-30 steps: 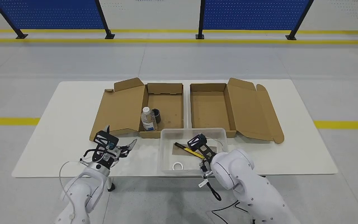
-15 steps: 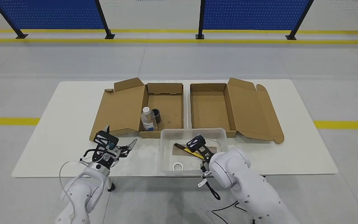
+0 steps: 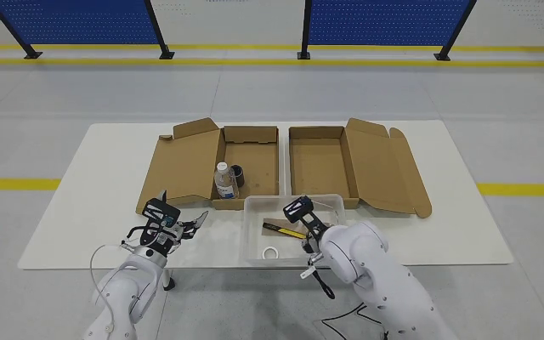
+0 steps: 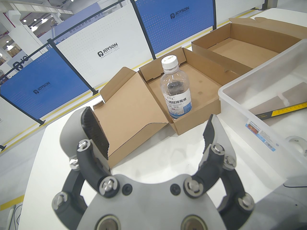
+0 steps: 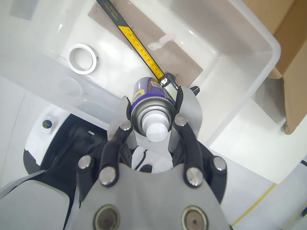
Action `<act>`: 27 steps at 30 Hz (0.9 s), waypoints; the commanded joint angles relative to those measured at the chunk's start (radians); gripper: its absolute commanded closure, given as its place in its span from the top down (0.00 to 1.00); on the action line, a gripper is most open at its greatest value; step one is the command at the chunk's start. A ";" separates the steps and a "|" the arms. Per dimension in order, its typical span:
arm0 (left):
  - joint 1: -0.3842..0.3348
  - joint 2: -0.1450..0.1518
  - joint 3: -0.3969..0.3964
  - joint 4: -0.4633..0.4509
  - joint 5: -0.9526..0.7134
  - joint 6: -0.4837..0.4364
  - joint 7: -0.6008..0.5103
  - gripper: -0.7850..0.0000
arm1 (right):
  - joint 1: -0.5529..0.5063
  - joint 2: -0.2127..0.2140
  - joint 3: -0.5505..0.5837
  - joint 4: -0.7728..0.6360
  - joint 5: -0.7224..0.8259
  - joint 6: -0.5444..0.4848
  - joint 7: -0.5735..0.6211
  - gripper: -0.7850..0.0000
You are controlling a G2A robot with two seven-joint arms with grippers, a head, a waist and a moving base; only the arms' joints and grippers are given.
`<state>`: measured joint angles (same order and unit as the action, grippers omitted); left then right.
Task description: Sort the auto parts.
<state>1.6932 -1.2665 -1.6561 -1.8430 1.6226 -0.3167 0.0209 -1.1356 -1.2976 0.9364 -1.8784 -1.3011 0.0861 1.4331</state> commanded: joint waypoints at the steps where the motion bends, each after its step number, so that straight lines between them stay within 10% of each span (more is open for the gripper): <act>1: 0.000 0.000 0.000 0.000 0.000 0.000 0.000 1.00 | 0.008 0.000 0.013 -0.025 0.011 -0.008 -0.012 0.00; 27: 0.000 0.000 0.000 0.000 0.000 0.000 0.000 1.00 | 0.094 0.009 0.083 -0.128 0.164 -0.254 0.032 0.00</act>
<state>1.6932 -1.2665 -1.6561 -1.8430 1.6226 -0.3167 0.0209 -1.0415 -1.2903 1.0170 -2.0064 -1.1298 -0.1598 1.4670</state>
